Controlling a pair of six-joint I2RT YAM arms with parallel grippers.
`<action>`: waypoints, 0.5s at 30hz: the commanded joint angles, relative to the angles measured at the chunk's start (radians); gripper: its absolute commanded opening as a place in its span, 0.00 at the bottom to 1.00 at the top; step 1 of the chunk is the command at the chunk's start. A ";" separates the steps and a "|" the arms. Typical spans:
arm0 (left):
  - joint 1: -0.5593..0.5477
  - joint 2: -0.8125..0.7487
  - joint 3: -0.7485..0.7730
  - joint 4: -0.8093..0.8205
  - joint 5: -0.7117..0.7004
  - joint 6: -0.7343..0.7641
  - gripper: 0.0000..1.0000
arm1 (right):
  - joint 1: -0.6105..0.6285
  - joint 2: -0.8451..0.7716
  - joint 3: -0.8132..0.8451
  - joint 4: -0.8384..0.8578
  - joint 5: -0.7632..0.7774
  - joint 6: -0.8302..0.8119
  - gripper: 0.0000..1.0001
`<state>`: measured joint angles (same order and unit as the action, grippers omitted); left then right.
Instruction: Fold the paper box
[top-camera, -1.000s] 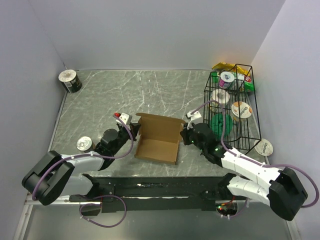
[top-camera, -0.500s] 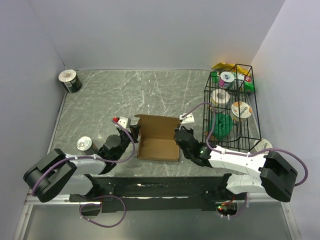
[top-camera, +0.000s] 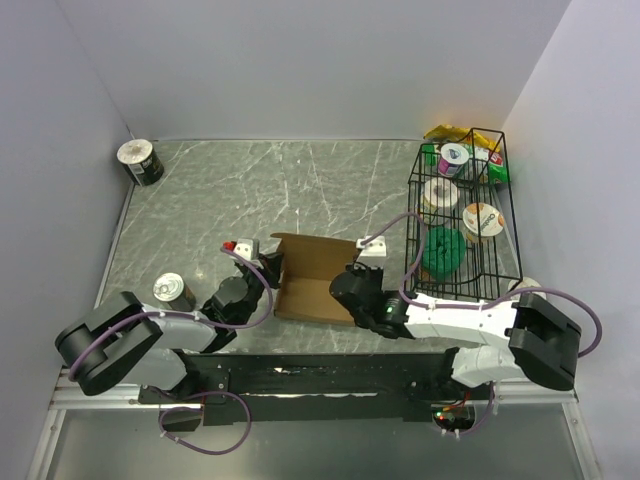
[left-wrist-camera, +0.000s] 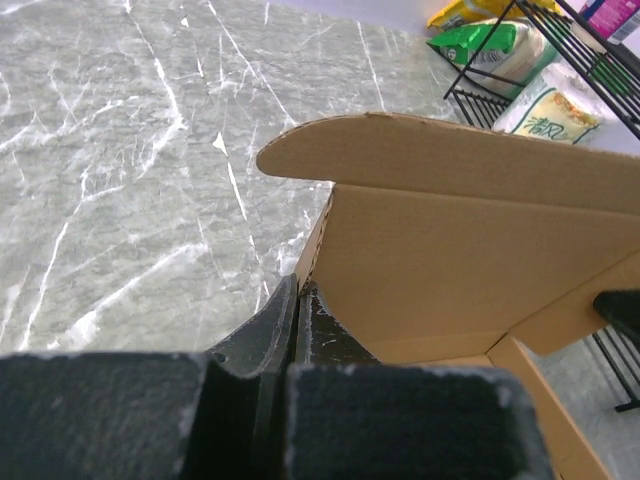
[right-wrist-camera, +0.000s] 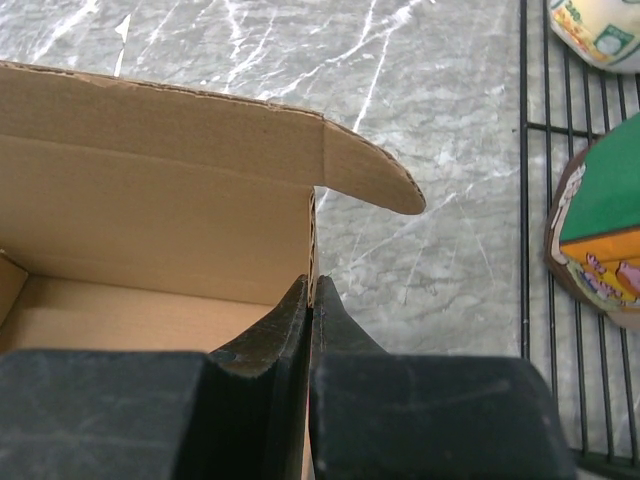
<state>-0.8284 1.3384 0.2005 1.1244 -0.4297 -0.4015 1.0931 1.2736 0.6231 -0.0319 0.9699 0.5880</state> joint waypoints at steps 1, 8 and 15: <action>-0.051 0.035 -0.021 -0.055 0.075 -0.095 0.01 | 0.054 0.030 0.090 -0.035 0.056 0.170 0.00; -0.060 0.028 -0.041 -0.044 0.072 -0.117 0.01 | 0.070 0.047 0.112 -0.042 0.111 0.199 0.00; -0.060 0.038 0.048 -0.045 0.077 -0.071 0.01 | 0.060 -0.003 0.014 0.368 0.141 -0.088 0.00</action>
<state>-0.8497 1.3464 0.1925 1.1446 -0.4717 -0.4522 1.1412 1.3136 0.6590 -0.0544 1.1000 0.6418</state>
